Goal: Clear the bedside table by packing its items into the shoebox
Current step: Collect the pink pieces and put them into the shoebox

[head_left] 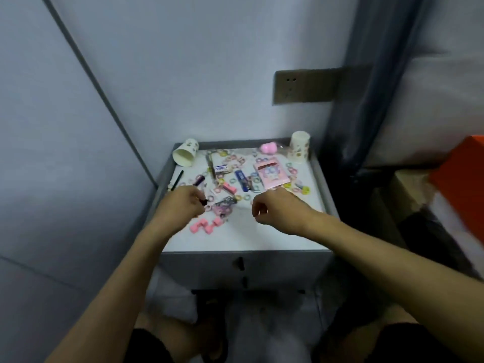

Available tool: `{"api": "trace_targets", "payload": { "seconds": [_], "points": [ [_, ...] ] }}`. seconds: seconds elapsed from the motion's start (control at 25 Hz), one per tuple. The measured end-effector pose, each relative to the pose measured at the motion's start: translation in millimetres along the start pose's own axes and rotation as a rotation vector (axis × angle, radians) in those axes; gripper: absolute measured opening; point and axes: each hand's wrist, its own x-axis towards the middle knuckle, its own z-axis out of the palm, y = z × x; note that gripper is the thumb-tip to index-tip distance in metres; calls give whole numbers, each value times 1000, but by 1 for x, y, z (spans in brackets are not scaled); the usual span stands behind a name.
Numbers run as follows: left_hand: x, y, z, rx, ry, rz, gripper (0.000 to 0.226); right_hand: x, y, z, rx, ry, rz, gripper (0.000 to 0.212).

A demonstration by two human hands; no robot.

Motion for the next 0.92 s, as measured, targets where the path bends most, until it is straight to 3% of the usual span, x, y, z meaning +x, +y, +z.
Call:
{"api": "trace_targets", "payload": {
  "seconds": [0.24,0.48,0.68,0.8,0.92],
  "points": [
    [21,-61,28,396,-25,38,36,73,-23,80,10,83,-172,30],
    [32,-63,42,499,55,124,10,90,-12,96,-62,135,-227,16],
    [32,-58,33,201,100,75,6,89,-2,81,219,161,-139,11],
    [30,-49,30,-154,-17,24,14,91,-5,76,388,111,-72,10],
    [34,-41,31,-374,-145,-9,6,96,-5,72,525,93,-13,12]
  ]
}}
